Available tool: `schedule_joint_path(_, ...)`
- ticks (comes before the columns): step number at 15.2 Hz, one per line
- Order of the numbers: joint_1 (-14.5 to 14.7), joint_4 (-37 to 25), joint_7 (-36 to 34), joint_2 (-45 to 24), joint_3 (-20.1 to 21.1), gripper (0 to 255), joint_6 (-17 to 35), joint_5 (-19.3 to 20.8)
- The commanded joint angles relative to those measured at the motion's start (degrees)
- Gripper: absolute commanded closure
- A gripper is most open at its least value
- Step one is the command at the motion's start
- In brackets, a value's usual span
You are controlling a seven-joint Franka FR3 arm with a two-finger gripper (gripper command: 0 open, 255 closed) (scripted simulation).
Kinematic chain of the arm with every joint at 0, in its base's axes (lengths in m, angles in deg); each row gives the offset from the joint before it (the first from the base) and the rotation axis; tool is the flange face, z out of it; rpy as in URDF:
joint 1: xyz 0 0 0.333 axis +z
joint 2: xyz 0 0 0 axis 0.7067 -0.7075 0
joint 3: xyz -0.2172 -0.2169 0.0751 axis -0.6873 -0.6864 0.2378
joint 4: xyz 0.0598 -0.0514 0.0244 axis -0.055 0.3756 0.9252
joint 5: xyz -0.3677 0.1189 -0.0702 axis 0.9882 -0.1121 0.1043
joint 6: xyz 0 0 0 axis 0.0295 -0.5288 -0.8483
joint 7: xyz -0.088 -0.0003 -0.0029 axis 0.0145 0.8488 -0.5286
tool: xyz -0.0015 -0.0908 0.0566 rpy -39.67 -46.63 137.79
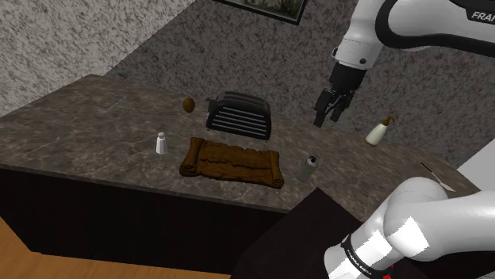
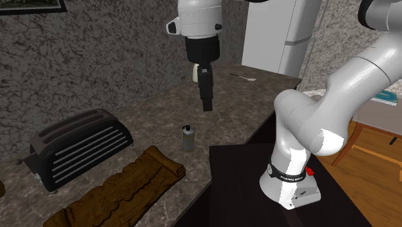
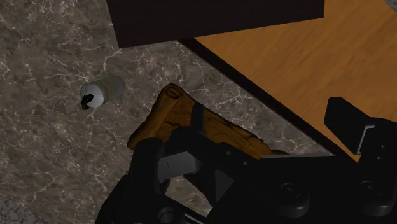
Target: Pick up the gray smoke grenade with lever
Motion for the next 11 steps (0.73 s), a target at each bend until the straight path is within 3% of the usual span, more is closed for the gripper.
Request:
schedule_joint_path(1,0.0,0.0,0.0,0.0,0.0,0,0.0,0.0)
schedule_joint_path(11,-4.5,12.7,11.9,-0.1,-11.2,0,15.9,7.3)
